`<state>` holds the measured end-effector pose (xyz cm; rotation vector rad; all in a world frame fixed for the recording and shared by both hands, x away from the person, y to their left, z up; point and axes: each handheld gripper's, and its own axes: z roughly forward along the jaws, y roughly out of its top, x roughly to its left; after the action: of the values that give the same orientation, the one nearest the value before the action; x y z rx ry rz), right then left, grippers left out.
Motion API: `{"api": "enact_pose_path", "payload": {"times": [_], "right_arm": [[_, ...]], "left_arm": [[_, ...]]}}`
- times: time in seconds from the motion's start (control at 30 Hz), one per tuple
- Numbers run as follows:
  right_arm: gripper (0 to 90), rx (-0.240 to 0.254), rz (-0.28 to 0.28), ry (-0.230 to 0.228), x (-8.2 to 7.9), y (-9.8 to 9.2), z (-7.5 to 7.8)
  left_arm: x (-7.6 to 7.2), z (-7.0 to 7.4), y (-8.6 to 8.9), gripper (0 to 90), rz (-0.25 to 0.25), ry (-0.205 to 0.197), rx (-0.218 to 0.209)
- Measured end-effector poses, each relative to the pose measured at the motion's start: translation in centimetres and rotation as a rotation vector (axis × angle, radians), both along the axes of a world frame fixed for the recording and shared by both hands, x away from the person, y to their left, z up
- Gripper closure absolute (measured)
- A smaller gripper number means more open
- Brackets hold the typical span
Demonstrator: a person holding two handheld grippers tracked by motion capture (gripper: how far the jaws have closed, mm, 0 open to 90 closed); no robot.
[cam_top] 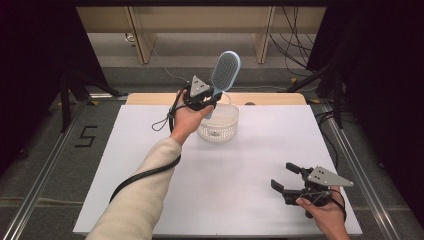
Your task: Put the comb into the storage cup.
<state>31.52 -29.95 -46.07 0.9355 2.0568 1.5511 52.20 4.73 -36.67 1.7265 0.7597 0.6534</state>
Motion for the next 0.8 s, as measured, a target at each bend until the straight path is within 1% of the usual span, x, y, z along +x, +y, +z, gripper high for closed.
{"api": "enact_pose_path", "payload": {"times": [0.47,0.8], "right_arm": [[15.9,0.004,0.002,-0.004,-0.01,0.02,0.01],[15.9,0.003,0.002,-0.002,-0.03,0.03,0.02]], "left_arm": [[0.35,-0.38,0.17,69.8,-0.006,-0.009,0.005],[0.59,-1.01,0.25,69.8,-0.010,-0.007,0.014]]}}
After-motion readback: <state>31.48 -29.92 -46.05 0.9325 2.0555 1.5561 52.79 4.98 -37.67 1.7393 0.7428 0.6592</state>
